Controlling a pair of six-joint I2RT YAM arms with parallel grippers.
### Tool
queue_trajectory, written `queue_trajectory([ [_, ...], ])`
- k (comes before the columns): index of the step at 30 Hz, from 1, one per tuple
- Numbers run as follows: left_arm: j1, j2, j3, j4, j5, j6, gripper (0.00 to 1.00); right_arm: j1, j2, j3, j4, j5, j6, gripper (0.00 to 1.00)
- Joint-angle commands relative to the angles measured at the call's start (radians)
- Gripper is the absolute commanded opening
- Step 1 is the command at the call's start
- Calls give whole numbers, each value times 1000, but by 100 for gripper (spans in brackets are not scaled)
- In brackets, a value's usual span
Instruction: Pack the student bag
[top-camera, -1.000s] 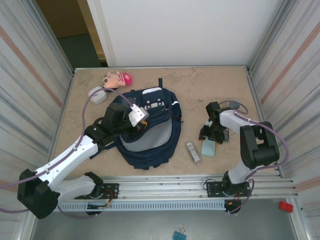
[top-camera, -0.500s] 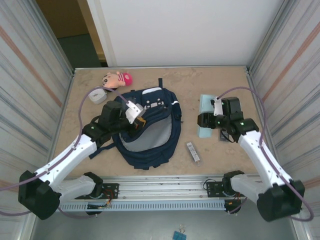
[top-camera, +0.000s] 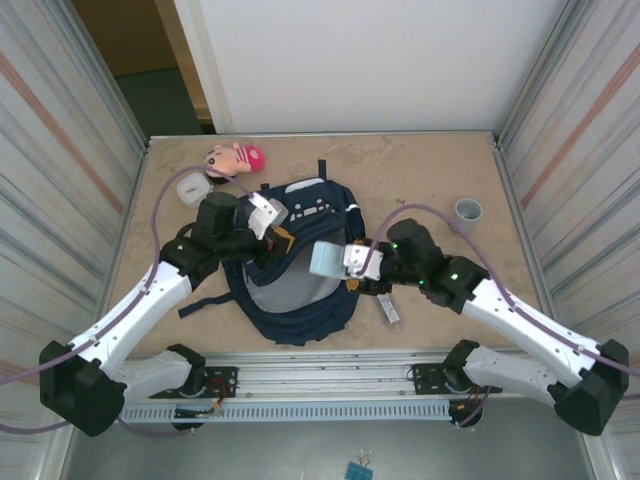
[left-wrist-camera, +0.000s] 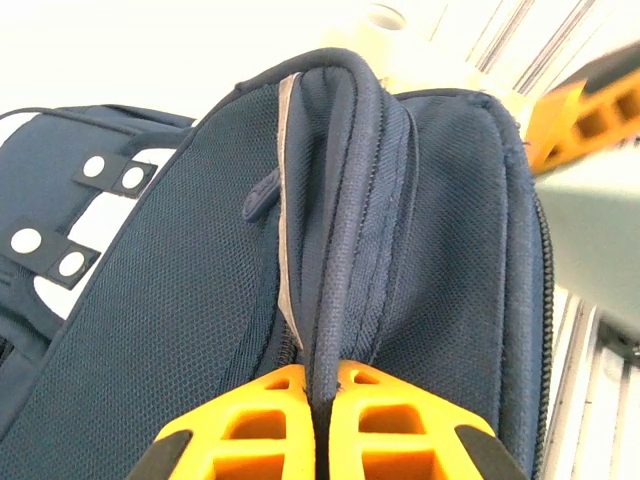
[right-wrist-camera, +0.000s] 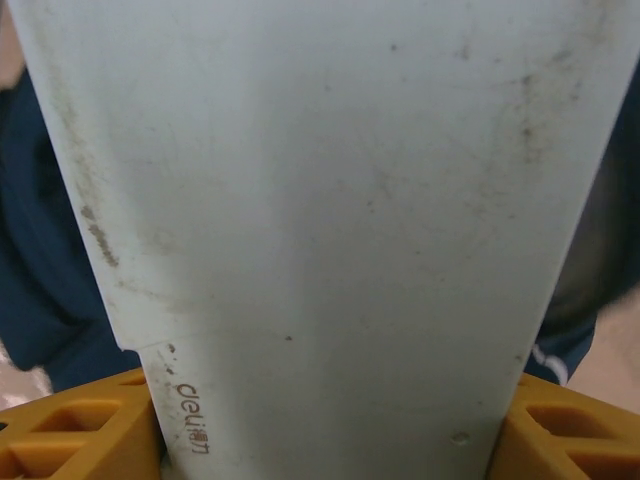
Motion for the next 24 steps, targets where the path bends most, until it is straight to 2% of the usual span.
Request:
queue_trajectory([
  [1, 2, -9, 84, 69, 111, -11, 4, 77, 86, -3, 74, 187, -274, 56],
  [5, 4, -1, 103, 63, 109, -5, 5, 120, 178, 12, 135, 234, -362, 58],
  [12, 6, 2, 112, 62, 113, -7, 5, 135, 331, 76, 221, 251, -371, 63],
  [18, 14, -3, 103, 61, 109, -11, 5, 135, 365, 97, 254, 275, -239, 72],
  [24, 22, -4, 85, 79, 107, -20, 5, 133, 265, 47, 207, 255, -36, 76],
])
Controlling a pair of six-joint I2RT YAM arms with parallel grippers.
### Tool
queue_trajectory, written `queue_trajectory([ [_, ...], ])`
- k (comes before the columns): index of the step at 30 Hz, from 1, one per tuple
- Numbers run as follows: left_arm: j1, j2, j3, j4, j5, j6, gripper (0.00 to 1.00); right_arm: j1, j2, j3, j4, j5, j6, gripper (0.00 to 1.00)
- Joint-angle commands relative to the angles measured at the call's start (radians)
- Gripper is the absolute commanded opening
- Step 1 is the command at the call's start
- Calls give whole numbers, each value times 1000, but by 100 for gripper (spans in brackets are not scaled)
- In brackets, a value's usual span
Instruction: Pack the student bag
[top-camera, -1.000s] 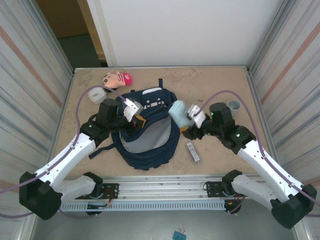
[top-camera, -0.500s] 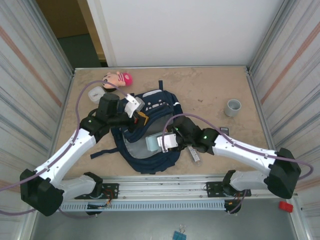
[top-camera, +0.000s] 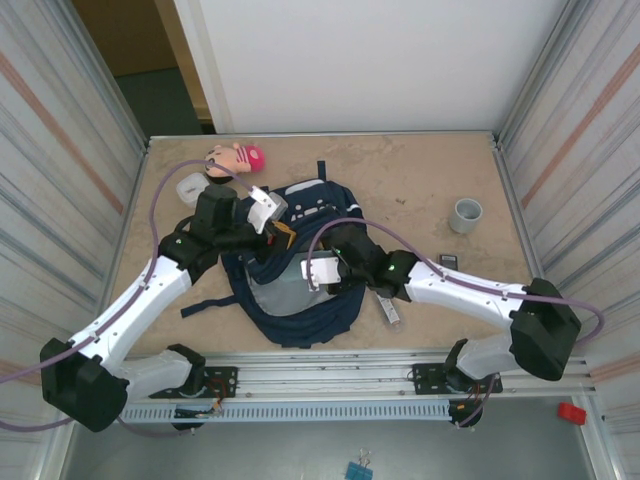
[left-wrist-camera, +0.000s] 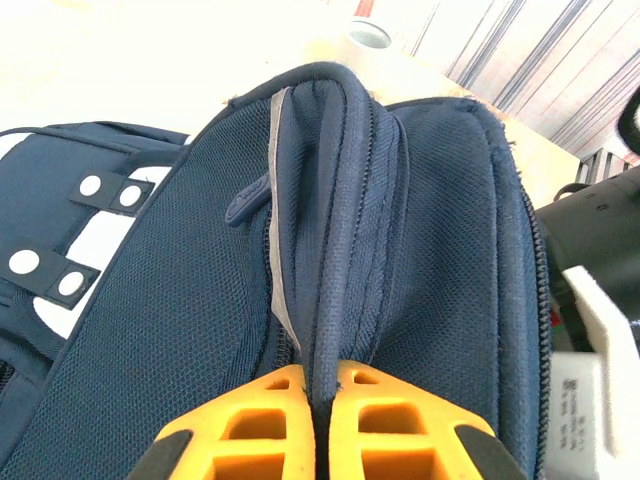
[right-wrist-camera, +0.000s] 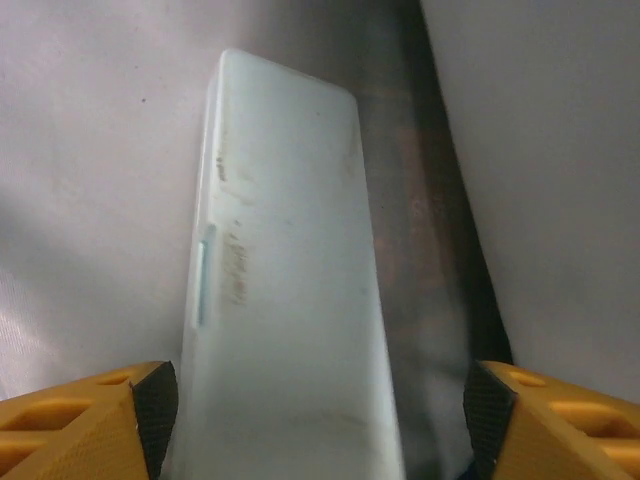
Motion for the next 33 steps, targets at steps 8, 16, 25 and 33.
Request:
queue_trajectory([
  [8, 9, -23, 17, 132, 74, -21, 5, -18, -257, -187, 7, -99, 569, 65],
  [16, 9, -18, 7, 159, 99, -38, 5, 4, -180, -210, 118, -108, 738, 72],
  [25, 8, -15, 20, 173, 132, -49, 5, 12, 32, -167, 278, -28, 812, 72],
  [33, 9, -22, 22, 178, 139, -56, 6, 4, 173, -131, 448, 80, 875, 50],
])
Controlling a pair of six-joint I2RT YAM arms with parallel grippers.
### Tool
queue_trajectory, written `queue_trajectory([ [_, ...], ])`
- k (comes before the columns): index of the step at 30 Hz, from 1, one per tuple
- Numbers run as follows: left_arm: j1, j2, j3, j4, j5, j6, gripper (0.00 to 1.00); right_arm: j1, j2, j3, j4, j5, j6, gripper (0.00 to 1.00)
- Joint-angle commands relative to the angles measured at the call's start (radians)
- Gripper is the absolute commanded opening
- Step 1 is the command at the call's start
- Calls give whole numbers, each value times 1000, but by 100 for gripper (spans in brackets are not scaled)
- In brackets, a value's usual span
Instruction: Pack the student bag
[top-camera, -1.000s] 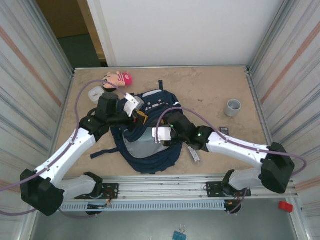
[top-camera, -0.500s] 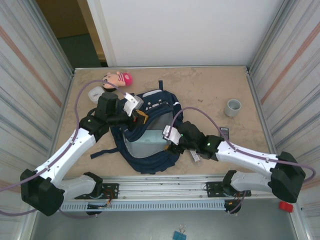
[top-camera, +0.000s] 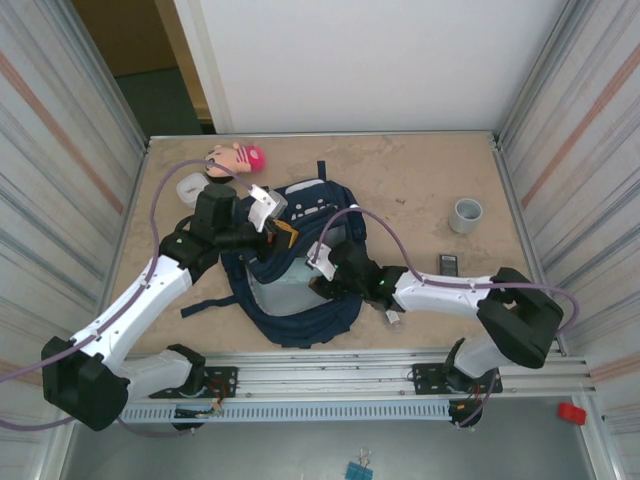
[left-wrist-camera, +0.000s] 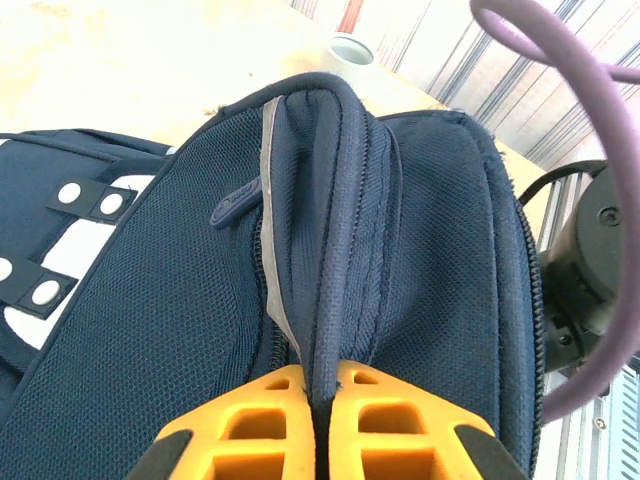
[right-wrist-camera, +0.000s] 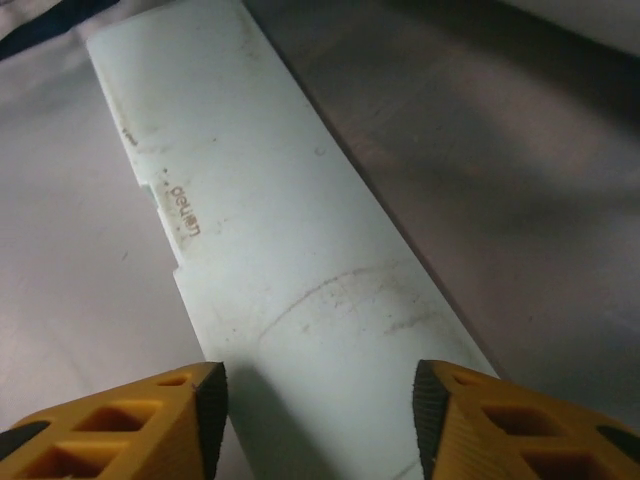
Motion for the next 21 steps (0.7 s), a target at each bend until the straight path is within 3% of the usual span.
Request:
queue_trajectory([
  [1, 3, -30, 26, 142, 89, -13, 6, -7, 53, 45, 110, 95, 54, 49],
  [6, 3, -37, 18, 140, 50, -18, 6, -8, 87, 62, 179, 102, 67, 52],
  [10, 5, -39, 11, 115, -35, -27, 6, -8, 6, 22, 168, 28, 92, 61],
  [14, 18, -43, -6, 112, -109, -60, 6, -20, -134, -25, 55, -64, 181, 69],
  [17, 28, -49, -29, 122, -141, -75, 6, -34, -259, -72, -42, -110, 242, 69],
  [21, 30, -62, -50, 132, -146, -87, 6, -123, -424, -90, -244, -205, 371, 71],
])
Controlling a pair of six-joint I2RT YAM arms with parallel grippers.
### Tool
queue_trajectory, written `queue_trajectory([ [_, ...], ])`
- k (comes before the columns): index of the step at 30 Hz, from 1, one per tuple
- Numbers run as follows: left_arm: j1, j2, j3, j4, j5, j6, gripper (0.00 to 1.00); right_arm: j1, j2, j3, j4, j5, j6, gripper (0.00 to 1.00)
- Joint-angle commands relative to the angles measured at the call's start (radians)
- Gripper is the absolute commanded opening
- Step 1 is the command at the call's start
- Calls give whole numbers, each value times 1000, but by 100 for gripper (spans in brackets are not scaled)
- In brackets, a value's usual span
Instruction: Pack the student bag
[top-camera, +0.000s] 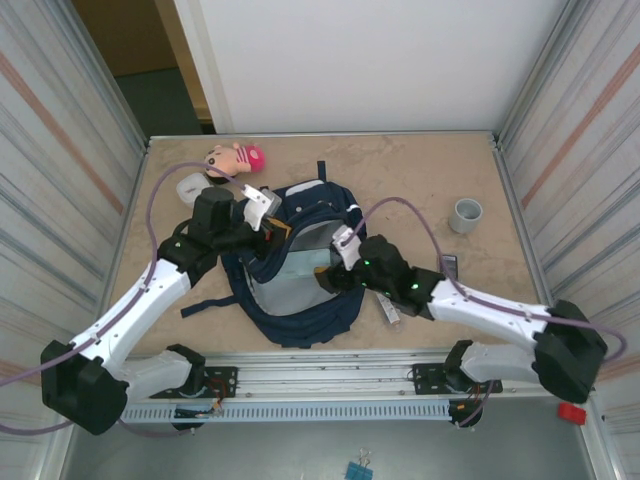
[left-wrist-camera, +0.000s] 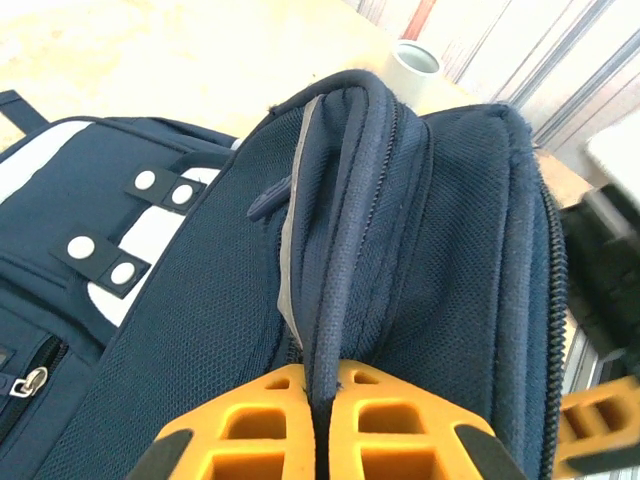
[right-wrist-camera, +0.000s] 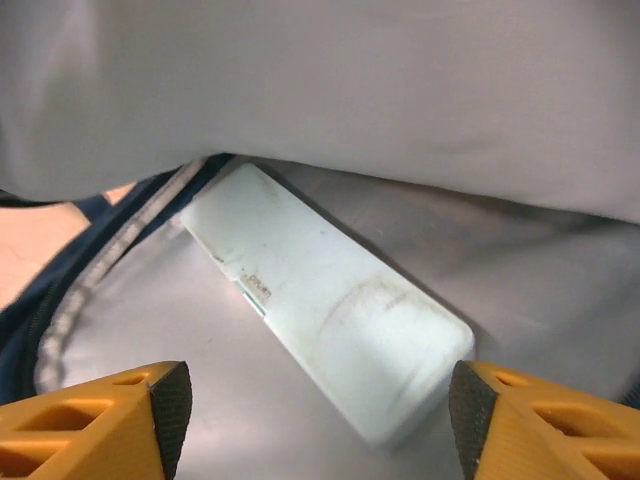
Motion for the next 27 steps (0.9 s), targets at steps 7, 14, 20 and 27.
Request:
queue_trajectory([
  [7, 14, -51, -18, 108, -20, -35, 6, -346, -232, 66, -566, -116, 265, 71],
  [14, 13, -45, -16, 104, -11, -36, 6, -674, -173, 165, -875, -113, 270, 71],
  [20, 14, -44, -20, 104, -10, -40, 6, -888, -24, 173, -926, -140, 225, 72],
  [27, 14, -41, -18, 105, -11, -41, 6, -954, 224, 229, -838, -58, 199, 81],
])
